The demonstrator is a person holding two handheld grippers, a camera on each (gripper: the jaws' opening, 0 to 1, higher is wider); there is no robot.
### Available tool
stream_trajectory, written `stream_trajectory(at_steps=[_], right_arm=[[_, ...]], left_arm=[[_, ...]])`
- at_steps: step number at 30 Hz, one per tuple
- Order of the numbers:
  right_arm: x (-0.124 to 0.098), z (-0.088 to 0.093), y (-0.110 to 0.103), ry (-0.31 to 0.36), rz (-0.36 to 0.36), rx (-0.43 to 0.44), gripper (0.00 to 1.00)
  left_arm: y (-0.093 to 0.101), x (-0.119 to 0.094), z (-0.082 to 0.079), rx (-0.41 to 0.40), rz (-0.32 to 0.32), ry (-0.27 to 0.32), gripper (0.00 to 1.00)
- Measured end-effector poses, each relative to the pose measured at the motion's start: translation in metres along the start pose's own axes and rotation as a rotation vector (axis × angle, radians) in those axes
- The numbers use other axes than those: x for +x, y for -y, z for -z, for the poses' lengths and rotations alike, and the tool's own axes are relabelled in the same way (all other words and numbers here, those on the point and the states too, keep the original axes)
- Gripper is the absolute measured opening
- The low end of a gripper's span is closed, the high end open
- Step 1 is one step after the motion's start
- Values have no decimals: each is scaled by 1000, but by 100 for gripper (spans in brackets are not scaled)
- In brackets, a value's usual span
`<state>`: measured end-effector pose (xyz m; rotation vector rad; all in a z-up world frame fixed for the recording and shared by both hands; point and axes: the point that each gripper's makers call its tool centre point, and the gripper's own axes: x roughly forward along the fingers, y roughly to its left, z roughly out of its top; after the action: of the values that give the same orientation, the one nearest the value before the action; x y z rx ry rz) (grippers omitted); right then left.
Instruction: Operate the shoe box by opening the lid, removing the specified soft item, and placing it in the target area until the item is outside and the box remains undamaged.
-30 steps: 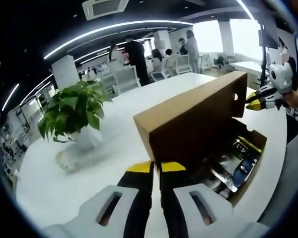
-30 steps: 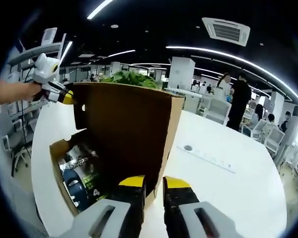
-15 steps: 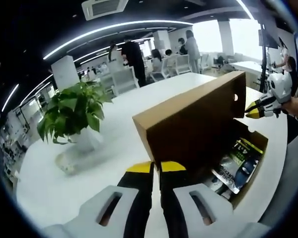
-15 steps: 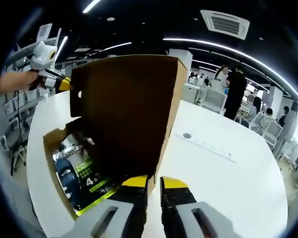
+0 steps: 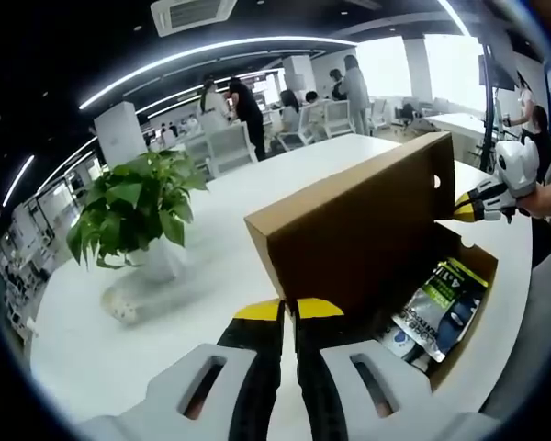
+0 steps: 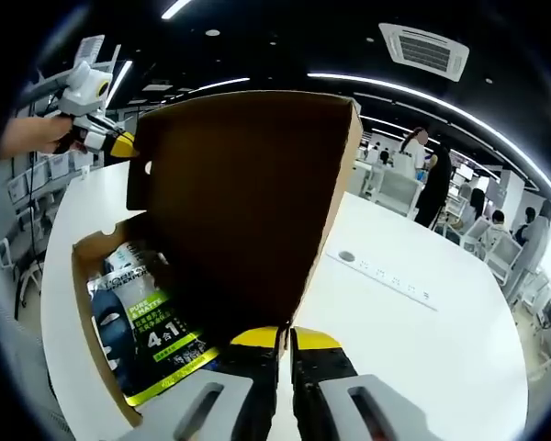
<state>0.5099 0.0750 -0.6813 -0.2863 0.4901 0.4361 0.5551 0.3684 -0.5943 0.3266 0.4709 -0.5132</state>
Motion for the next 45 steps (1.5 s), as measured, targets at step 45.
stream_trajectory(at_steps=[45], right_arm=[[0,-1,3,-25,-12,-46,0]], left_arm=[[19,8,58,-72,-12,-78,7]])
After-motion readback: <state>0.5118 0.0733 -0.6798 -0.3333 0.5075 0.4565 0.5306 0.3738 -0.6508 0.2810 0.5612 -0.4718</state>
